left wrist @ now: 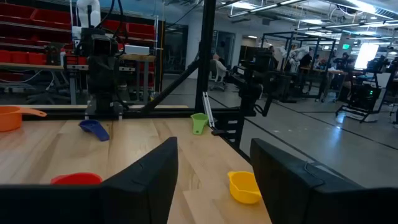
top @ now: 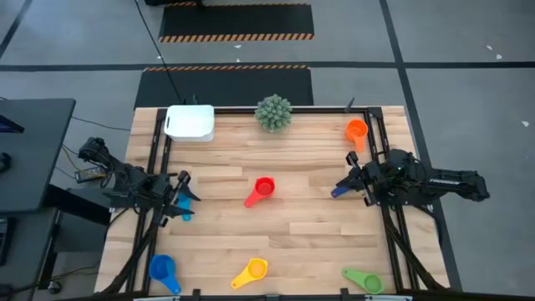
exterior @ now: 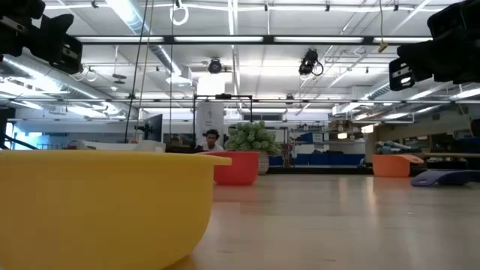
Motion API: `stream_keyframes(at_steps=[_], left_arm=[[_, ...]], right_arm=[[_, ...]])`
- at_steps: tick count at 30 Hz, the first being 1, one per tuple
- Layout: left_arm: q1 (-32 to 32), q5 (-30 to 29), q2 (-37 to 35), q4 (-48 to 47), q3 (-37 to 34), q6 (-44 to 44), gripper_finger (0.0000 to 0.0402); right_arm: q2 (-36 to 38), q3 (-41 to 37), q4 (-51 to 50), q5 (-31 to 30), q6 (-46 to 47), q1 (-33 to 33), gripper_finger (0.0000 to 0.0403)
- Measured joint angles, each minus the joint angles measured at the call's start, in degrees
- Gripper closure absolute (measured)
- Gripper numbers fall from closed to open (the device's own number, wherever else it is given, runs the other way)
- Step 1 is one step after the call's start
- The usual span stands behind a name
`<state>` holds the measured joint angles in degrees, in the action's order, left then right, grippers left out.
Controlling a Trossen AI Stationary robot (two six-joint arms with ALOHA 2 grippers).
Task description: Nest measuring cups in basket
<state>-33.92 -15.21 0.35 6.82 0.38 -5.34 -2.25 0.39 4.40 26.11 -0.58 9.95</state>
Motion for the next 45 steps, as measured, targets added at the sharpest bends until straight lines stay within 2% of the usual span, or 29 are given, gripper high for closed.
stream_keyframes(at_steps=[7,11,15,24,27,31,37,45], left_arm=[[0.0,-0.3,0.0,0.0,0.0,1.4,0.0196],[0.0,-4.4,0.0,-1.3,0.0,4.1,0.0196],[0.0,-9.0,0.0,-1.6,0.0,0.0,0.0196],[0.0,-9.2,0.6,-5.5,1.7,-0.1,0.0196],[0.0,-13.7,2.6,-13.2,5.7,0.1,0.0196],[0.0,-20.7,7.7,-24.6,12.5,-7.1,0.0196],[0.0,-22.1,17.6,-29.5,23.1,-12.1,0.0196],[0.6,-24.1,31.8,-34.4,34.2,-16.7,0.0196]], right_arm=[[0.0,0.0,0.0,0.0,0.0,0.0,0.0389],[0.0,0.0,0.0,0.0,0.0,0.0,0.0389],[0.0,0.0,0.0,0.0,0.0,0.0,0.0389],[0.0,0.0,0.0,0.0,0.0,0.0,0.0389],[0.0,0.0,0.1,-1.2,-3.0,0.2,0.0389],[0.0,0.0,0.2,-4.4,-7.1,0.3,0.0389],[0.0,0.0,0.3,-6.0,-13.0,0.3,0.0389],[0.0,0.0,2.2,-7.0,-13.1,0.3,0.0389]])
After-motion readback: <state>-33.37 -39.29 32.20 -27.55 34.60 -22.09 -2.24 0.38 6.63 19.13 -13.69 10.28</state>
